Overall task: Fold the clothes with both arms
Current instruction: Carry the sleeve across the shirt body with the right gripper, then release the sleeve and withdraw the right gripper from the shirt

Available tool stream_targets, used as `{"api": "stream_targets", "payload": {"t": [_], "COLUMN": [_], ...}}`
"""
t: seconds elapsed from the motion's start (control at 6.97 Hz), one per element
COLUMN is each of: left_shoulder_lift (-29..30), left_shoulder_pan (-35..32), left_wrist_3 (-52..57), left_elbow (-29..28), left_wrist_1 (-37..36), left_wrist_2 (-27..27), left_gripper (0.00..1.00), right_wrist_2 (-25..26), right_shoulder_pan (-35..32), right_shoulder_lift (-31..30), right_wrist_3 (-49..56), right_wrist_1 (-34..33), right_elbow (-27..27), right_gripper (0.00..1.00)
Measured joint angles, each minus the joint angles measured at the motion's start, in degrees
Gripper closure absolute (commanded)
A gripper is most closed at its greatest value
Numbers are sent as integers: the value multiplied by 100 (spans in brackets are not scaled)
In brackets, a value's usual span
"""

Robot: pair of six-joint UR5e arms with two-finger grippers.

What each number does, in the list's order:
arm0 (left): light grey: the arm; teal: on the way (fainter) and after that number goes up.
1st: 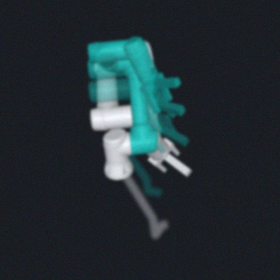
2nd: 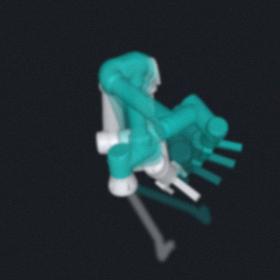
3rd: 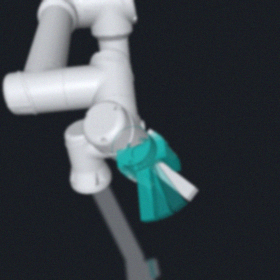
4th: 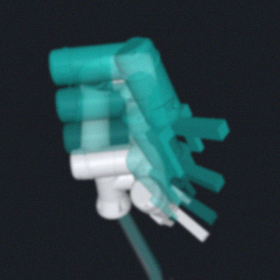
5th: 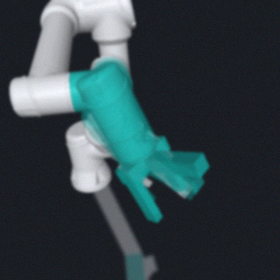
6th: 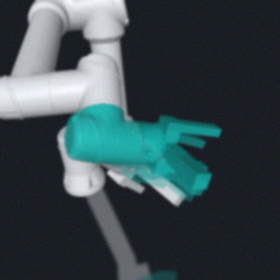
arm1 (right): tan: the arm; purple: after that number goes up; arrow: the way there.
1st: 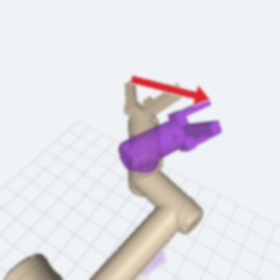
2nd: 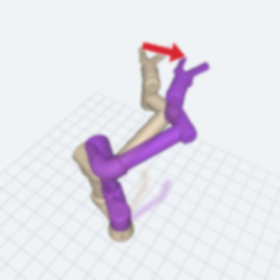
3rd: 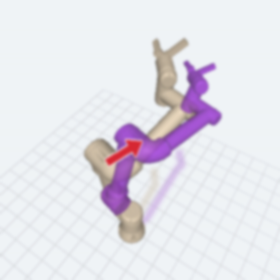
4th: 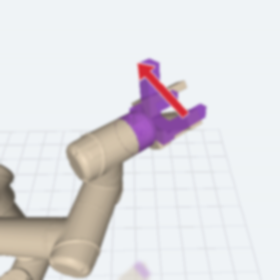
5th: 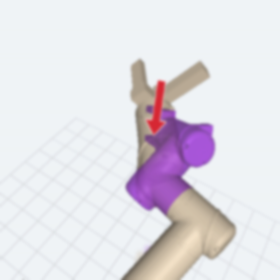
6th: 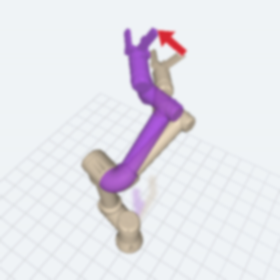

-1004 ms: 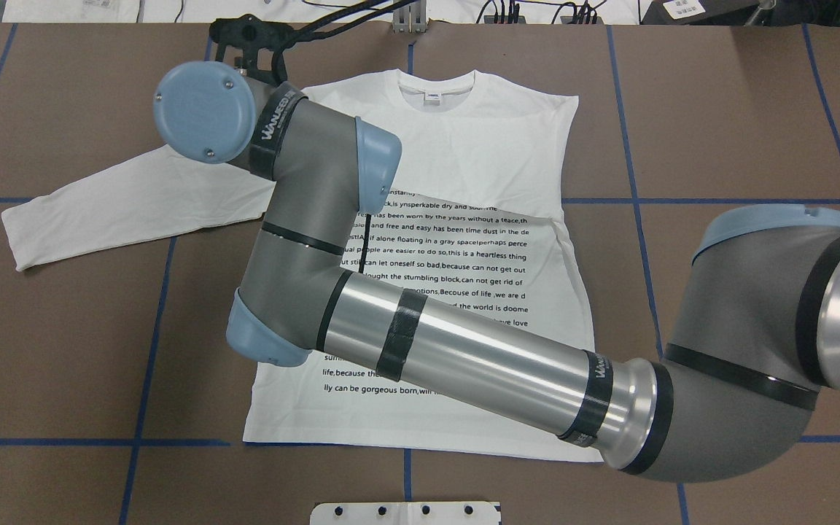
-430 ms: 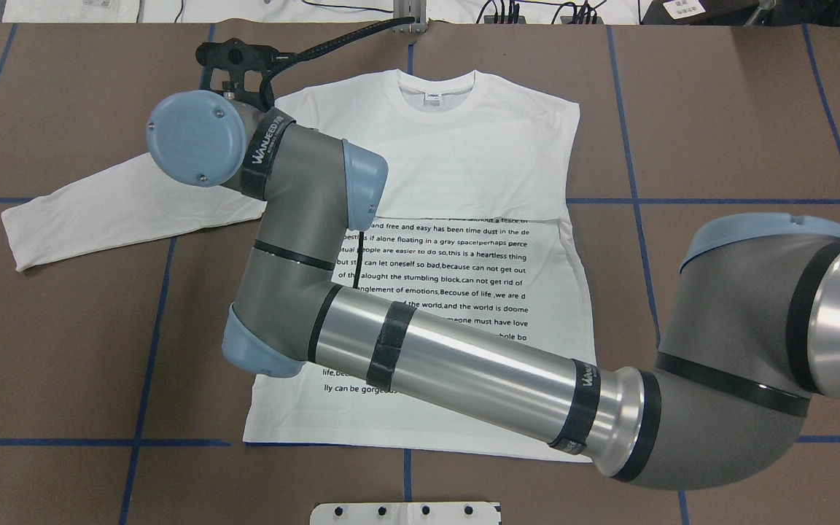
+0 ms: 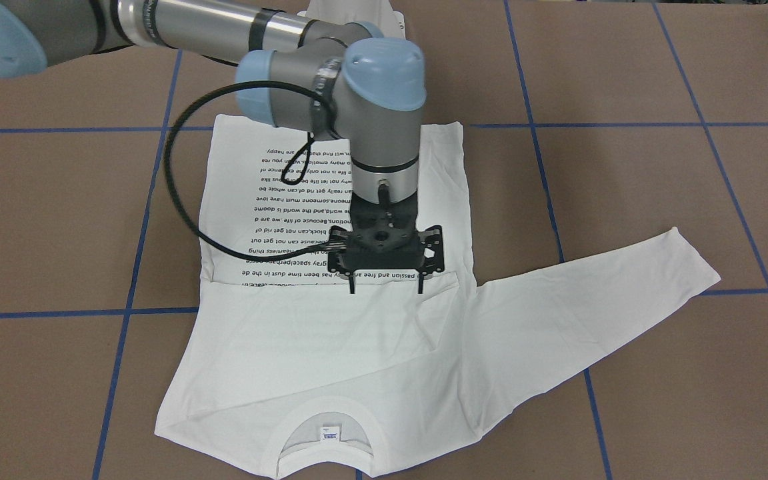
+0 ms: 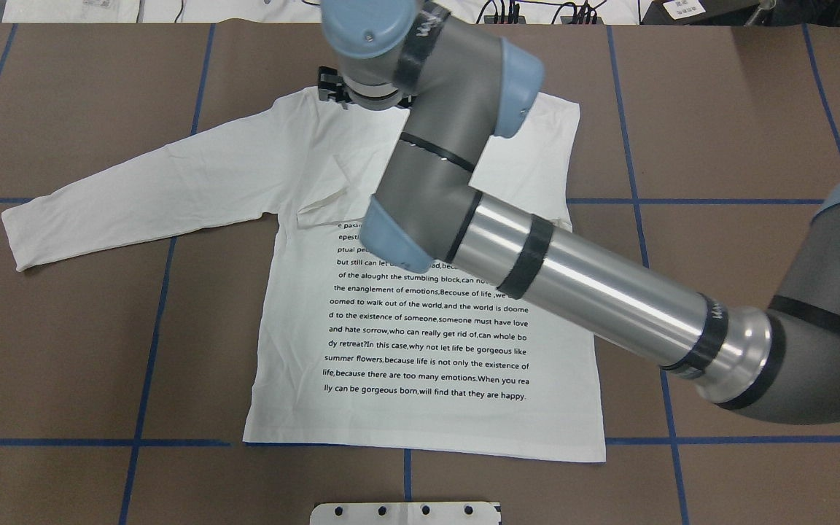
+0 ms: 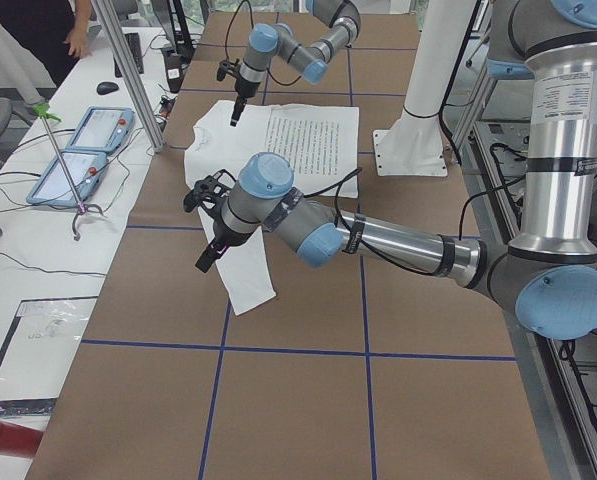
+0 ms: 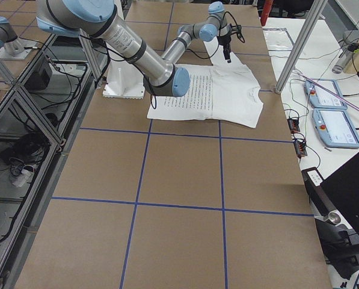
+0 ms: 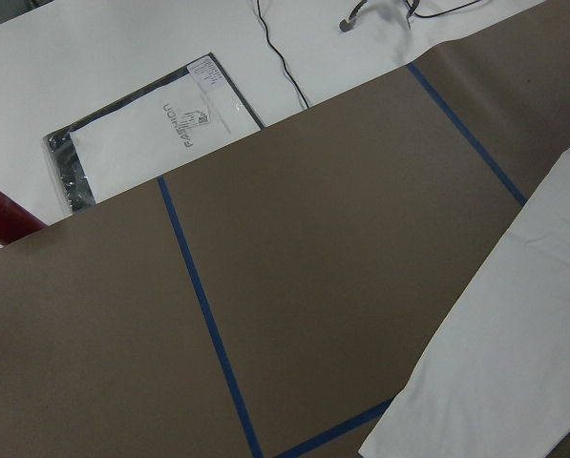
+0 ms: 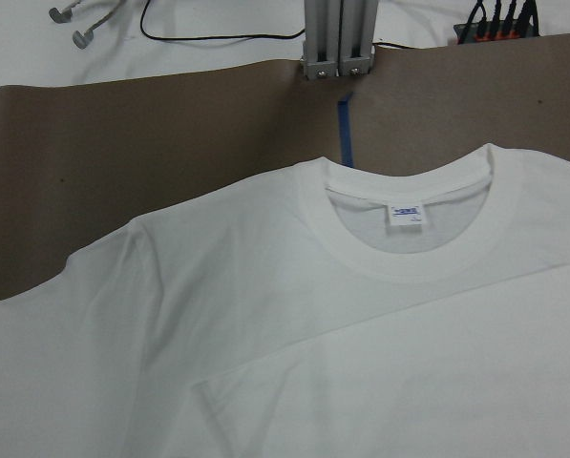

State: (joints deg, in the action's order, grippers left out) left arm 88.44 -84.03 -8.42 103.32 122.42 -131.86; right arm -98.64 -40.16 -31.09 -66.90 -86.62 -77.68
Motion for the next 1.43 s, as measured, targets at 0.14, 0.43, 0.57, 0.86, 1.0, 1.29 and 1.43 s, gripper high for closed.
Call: {"api": "stream_targets", "payload": {"t": [0.14, 0.43, 0.57, 0.86, 1.0, 1.29, 1.43], "left_shoulder_lift": [-118, -249, -265, -267, -266, -261, -259], "left_shoulder_pan": [539, 1316, 1604, 2081, 2295, 2559, 2629], "left_wrist_3": [-273, -410, -424, -433, -429, -417, -415], "left_elbow": [-145, -818, -1252, -1711, -1801, -1855, -1865], "left_wrist_1": [420, 1254, 1751, 2231, 2283, 2300, 2297], "left_wrist_2": [227, 618, 748, 1057, 1205, 1321, 1340], "left_gripper": [0, 0, 0, 0, 5, 24, 23], "right_wrist_2": [-476, -1410, -1716, -2036, -2081, -2095, -2090], "right_shoulder_pan": [-384, -1207, -1551, -1981, -2069, -2114, -2116], "right_shoulder_lift": [-878, -2521, -3269, -4293, -4518, -4638, -4647], "right_wrist_3": [582, 1901, 2561, 3440, 3611, 3700, 3708], "right_wrist_1": [-269, -395, -377, -345, -340, -338, -338], "right_elbow": [-986, -2357, -2821, -3334, -3450, -3516, -3520], "right_gripper": [0, 0, 0, 0, 0, 0, 0]}}
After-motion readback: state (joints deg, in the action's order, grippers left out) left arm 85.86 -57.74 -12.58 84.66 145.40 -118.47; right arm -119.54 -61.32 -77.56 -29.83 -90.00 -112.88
